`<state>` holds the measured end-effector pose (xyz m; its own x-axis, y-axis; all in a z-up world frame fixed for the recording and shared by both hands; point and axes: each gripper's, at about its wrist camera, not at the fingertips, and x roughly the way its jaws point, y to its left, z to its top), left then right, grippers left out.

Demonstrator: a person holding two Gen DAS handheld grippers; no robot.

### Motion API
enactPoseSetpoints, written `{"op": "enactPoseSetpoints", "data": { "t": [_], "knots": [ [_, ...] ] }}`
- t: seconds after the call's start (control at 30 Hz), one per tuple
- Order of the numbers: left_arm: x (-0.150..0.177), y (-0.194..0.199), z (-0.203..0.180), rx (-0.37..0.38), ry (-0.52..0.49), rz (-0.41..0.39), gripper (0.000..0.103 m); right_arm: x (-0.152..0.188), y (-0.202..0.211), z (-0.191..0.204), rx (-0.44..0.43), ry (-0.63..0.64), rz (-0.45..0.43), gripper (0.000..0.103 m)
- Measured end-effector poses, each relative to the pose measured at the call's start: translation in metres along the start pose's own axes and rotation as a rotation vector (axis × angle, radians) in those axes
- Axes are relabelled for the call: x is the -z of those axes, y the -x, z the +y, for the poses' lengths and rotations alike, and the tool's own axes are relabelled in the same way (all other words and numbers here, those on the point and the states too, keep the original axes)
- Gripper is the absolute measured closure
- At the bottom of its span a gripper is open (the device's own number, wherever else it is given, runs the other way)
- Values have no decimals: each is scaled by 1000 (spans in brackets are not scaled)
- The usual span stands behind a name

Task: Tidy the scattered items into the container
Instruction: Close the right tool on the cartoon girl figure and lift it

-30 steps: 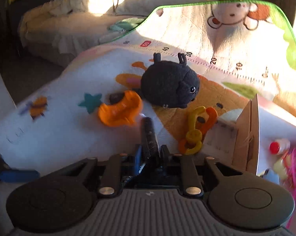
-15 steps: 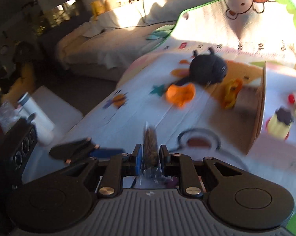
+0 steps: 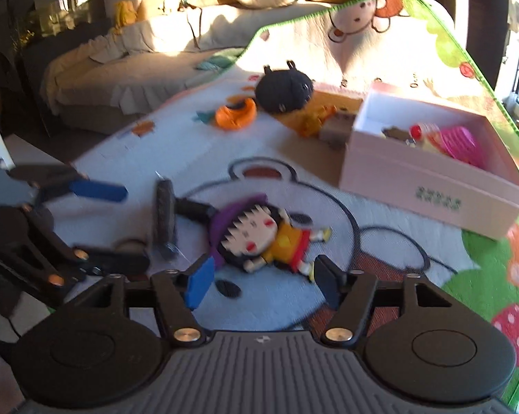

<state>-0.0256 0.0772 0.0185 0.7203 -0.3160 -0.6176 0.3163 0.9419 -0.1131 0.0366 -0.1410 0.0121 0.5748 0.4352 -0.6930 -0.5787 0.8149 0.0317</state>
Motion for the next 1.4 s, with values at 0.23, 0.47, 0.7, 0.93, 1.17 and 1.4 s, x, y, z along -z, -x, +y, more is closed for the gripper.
{"op": "enactPoseSetpoints", "data": {
  "t": [0.23,0.47,0.7,0.93,1.17,1.4],
  "knots": [
    [-2,-5,-15,-9,-38,21,0,-5,-8,-12,17,16,-73,38],
    [-8,-16,-33,-115,-116,21,0,-31,-55,-35,75,-134,-57,60],
    [-11,-16,-26,-148,-110,36,0,8,-22,-41,117,-90,-45,61],
    [-12,-13,-21,-189,-96,28,0,41,23,-12,-15,19,-14,56],
    [-10,2,-1,-247,-46,20,0,42,23,20,-101,17,-75,24],
    [-5,14,18,-259,6,11,0,31,-2,35,-40,-17,-47,23]
  ]
}}
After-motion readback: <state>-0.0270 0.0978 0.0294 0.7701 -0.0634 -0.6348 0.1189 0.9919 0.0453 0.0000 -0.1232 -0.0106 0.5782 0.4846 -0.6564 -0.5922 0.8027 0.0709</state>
